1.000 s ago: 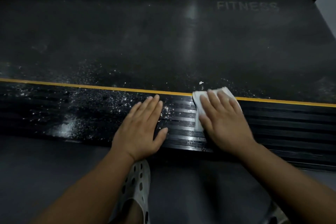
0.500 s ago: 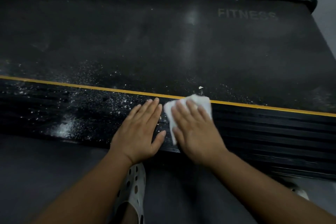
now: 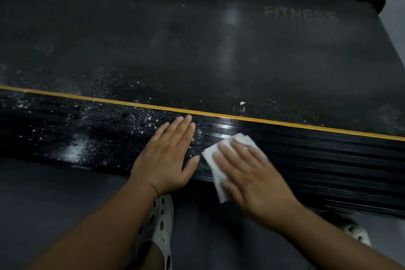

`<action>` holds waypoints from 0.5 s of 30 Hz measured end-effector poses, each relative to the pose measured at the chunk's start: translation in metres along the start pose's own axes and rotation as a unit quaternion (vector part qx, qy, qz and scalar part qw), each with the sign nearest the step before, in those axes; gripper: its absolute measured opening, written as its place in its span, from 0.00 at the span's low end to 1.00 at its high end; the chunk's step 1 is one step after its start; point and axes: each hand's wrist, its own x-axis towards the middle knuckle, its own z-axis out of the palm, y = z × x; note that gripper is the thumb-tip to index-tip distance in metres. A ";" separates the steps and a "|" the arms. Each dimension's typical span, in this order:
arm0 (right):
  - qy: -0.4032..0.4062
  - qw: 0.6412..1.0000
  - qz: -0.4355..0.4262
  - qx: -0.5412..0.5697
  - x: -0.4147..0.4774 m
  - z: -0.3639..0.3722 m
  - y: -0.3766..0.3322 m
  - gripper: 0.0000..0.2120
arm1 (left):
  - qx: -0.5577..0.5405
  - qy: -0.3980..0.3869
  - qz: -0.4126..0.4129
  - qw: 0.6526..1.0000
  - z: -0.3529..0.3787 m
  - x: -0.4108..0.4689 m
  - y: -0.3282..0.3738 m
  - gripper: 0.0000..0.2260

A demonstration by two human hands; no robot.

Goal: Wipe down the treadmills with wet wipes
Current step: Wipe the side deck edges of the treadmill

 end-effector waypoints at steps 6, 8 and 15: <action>0.026 0.987 0.161 0.010 0.057 0.004 -0.005 0.29 | -0.006 -0.011 0.000 1.000 -0.005 -0.001 0.002 0.34; 0.015 0.996 0.088 0.015 0.049 0.001 -0.022 0.28 | -0.026 -0.018 -0.001 0.999 -0.008 -0.001 0.001 0.36; 0.013 0.987 0.160 0.005 0.024 0.000 0.013 0.28 | -0.015 -0.042 0.015 0.999 -0.012 -0.011 -0.033 0.36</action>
